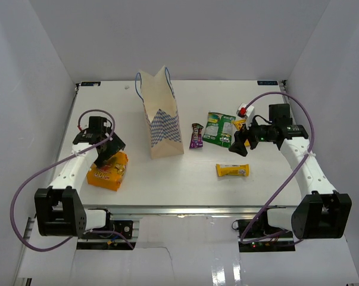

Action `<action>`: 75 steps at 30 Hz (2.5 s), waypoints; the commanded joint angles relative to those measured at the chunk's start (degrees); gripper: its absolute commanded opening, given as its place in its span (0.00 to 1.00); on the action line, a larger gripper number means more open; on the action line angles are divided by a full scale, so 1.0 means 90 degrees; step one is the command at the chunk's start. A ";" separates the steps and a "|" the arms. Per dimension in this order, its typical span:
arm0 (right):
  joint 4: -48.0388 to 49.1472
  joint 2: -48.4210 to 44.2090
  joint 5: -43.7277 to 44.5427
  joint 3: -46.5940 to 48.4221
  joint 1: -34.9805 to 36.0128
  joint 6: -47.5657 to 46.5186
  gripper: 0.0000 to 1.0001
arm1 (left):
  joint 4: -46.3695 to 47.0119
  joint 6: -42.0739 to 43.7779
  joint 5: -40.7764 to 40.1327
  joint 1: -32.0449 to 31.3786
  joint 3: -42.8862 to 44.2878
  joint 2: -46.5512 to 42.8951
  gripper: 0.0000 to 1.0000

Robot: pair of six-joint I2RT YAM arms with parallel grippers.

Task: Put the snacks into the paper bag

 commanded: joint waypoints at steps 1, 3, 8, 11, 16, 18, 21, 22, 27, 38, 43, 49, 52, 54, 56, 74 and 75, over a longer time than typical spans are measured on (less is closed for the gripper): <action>0.0169 0.0096 -0.0270 0.0039 -0.0019 -0.0041 0.90 | 0.0105 0.0161 -0.0332 -0.0333 0.0655 0.0449 0.98; 0.0208 0.0145 -0.0279 0.0030 -0.0019 -0.0050 0.91 | 0.0076 0.0386 -0.0352 -0.0567 0.0987 0.0976 0.98; 0.0266 0.0175 -0.0270 -0.0058 -0.0019 -0.0060 0.91 | -0.0567 0.0407 -0.1062 -0.0832 0.1301 0.1924 0.98; 0.0267 0.0165 -0.0192 -0.0097 -0.0019 -0.0099 0.92 | -0.0832 0.0114 -0.1319 -0.0842 0.1204 0.2160 0.98; 0.0276 0.0262 -0.0182 -0.0195 -0.0028 -0.0138 0.93 | -0.0726 -0.0169 -0.1407 -0.0871 0.0901 0.2003 0.93; 0.0296 0.0331 -0.0230 -0.0156 -0.0028 -0.0119 0.92 | -0.0696 -0.0199 -0.1397 -0.0871 0.0881 0.2188 0.93; 0.0325 0.0380 -0.0279 -0.0040 -0.0028 -0.0099 0.92 | -0.0647 -0.0258 -0.1339 -0.0871 0.0861 0.2657 0.84; 0.0325 0.0380 -0.0270 -0.0020 -0.0028 -0.0099 0.92 | -0.0638 -0.0297 -0.1329 -0.0871 0.0852 0.2677 0.81; 0.0325 0.0331 -0.0270 -0.0019 -0.0028 -0.0099 0.93 | -0.0501 -0.0239 -0.1368 -0.0861 0.0890 0.2619 0.59; 0.0267 0.0233 -0.0026 0.0283 -0.0048 -0.0099 0.93 | -0.0180 0.0083 -0.1057 -0.0861 0.0891 0.0942 0.00; 0.0257 0.0301 -0.0016 0.0791 -0.0067 -0.0216 0.92 | 0.0894 0.0776 0.0134 -0.0861 0.0141 -0.1087 0.00; 0.0267 0.0350 -0.0240 0.1055 -0.0067 -0.0109 0.93 | 0.1910 0.0632 0.1141 -0.0842 -0.0564 -0.2555 0.00; 0.0257 0.0341 -0.0240 0.1113 -0.0077 -0.0099 0.92 | 0.2193 0.0446 0.1220 -0.0842 -0.0584 -0.2907 0.00; 0.0257 0.0331 -0.0221 0.1152 -0.0067 -0.0089 0.92 | 0.2360 0.0328 0.1249 -0.0842 -0.0574 -0.3201 0.00; 0.0257 0.0302 -0.0211 0.1201 -0.0077 -0.0089 0.92 | 0.2545 0.0279 0.1288 -0.0842 -0.0477 -0.3405 0.00; 0.0276 0.0126 -0.0133 0.1055 -0.0067 -0.0070 0.92 | 0.2868 0.1109 0.3983 -0.0842 0.3984 -0.1435 0.00; 0.0286 0.0106 -0.0133 0.1035 -0.0067 -0.0070 0.92 | 0.2878 0.1080 0.4119 -0.0842 0.4180 -0.1299 0.00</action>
